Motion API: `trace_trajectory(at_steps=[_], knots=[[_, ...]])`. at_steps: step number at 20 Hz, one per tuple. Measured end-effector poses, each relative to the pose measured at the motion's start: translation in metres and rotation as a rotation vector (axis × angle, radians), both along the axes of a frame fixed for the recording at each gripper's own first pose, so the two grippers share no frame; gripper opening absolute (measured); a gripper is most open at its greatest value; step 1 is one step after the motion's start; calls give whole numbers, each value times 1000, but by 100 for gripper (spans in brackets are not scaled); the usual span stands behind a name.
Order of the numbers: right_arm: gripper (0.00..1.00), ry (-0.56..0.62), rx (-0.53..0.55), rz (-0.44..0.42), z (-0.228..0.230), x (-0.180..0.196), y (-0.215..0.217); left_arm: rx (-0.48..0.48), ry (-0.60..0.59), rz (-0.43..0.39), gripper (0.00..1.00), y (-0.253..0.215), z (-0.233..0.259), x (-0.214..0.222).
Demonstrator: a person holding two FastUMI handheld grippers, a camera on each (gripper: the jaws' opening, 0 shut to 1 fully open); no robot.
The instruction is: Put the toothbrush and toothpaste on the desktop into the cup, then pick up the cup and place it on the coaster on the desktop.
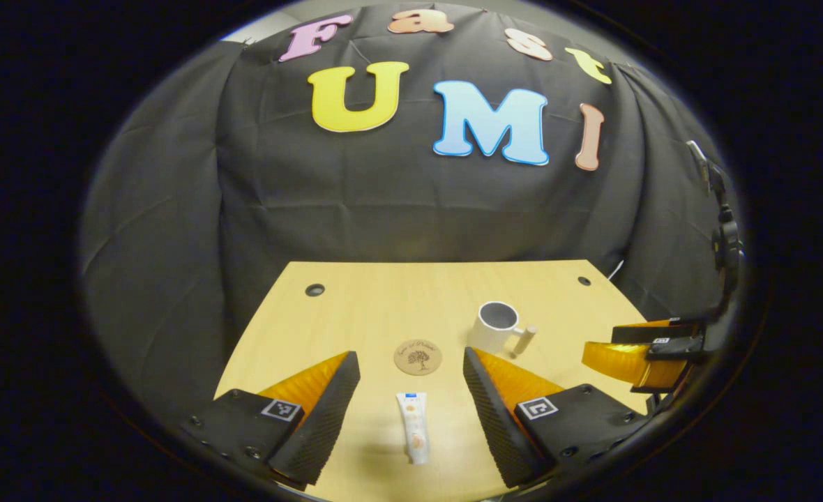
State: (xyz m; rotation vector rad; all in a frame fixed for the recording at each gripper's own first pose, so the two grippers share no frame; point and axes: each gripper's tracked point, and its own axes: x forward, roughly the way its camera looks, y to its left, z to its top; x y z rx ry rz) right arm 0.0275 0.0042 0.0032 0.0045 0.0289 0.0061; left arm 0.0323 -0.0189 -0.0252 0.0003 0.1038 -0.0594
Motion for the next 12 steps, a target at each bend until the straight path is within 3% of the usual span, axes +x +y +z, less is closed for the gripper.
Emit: trace_trajectory(at_steps=[5,12], knots=[[77,61,-5,1,-14,6,-1,12,51,-9,94,-7,-15,9],[74,251,7,-31,-59,27,-10,33,245,-36,97,-16,-74,27]])
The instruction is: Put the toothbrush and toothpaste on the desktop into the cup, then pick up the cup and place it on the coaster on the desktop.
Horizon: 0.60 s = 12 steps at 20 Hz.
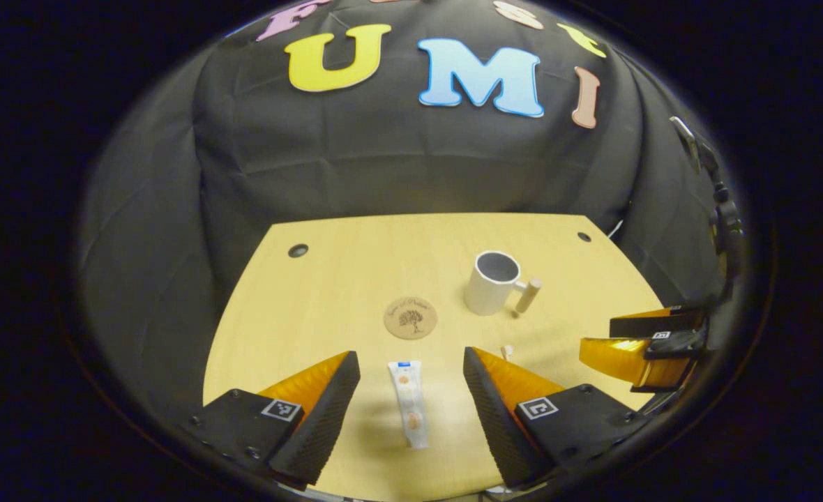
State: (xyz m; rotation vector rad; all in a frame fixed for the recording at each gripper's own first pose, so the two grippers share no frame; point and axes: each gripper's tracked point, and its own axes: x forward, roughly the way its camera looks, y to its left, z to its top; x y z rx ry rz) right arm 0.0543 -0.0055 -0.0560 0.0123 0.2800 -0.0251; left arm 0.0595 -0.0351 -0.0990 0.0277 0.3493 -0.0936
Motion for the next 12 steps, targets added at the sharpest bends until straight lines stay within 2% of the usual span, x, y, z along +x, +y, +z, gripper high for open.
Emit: trace_trajectory(at_steps=[5,10,12], knots=[[74,117,11,-21,-25,22,-5,-6,105,-3,97,0,-36,19],[74,214,16,-24,-49,41,-5,-60,235,13,100,3,-73,44],[74,254,14,-21,-60,48,-4,-65,281,29,98,9,-89,54]])
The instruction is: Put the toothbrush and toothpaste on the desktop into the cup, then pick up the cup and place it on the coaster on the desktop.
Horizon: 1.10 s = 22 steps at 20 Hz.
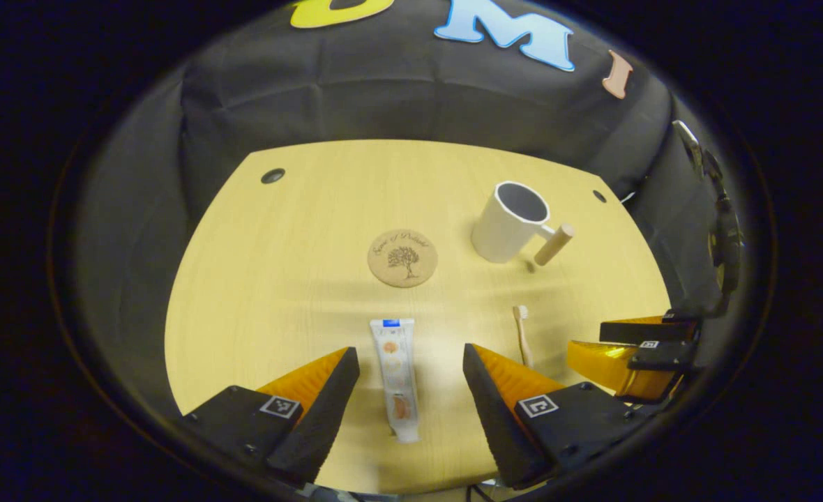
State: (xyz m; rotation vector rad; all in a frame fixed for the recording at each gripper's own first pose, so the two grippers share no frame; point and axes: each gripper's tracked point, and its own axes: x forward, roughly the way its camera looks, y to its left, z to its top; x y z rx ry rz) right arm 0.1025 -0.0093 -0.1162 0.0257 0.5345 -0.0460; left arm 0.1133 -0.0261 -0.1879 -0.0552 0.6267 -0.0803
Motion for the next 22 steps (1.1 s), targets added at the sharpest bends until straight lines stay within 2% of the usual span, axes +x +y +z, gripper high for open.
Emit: trace_trajectory(at_steps=[8,10,14,15,22], knots=[[74,140,6,-6,-40,26,0,27,181,27,98,17,-60,19],[60,168,17,-6,-48,31,3,32,204,32,98,20,-68,19],[61,212,-10,-9,-64,39,5,41,252,48,96,24,-86,26],[60,220,-21,-11,-68,40,4,63,264,65,98,29,-91,26],[59,208,-66,-45,-67,42,-2,46,243,111,96,30,-86,30]])
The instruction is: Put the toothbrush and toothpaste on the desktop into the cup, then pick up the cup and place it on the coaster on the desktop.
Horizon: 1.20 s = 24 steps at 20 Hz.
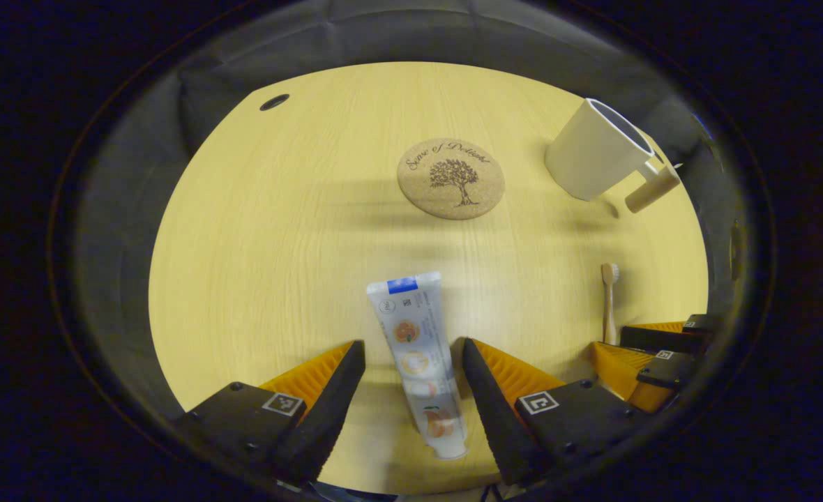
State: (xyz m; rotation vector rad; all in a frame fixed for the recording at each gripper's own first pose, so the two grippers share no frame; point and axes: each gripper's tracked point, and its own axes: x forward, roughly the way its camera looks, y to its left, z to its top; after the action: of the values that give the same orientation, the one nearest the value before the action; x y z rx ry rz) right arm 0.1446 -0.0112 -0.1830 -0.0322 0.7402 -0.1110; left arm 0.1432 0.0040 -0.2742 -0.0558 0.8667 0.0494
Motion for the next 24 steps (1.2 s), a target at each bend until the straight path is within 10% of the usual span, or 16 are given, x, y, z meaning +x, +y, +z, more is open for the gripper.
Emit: trace_trajectory(at_steps=[1,4,6,8,13,24], knots=[[44,7,-6,2,0,-3,2,-7,-9,16,84,0,1,0],[46,28,-13,9,-4,-6,1,-11,-8,26,72,0,1,2],[10,16,1,-11,-4,-6,2,-10,-5,26,52,0,0,3],[9,27,-12,9,-4,-7,0,-8,-10,32,53,1,0,3],[2,4,44,8,-3,-4,1,-20,-53,25,18,-1,5,1],[2,-138,204,-11,61,-15,2,-160,-30,77,15,-4,-1,-18]])
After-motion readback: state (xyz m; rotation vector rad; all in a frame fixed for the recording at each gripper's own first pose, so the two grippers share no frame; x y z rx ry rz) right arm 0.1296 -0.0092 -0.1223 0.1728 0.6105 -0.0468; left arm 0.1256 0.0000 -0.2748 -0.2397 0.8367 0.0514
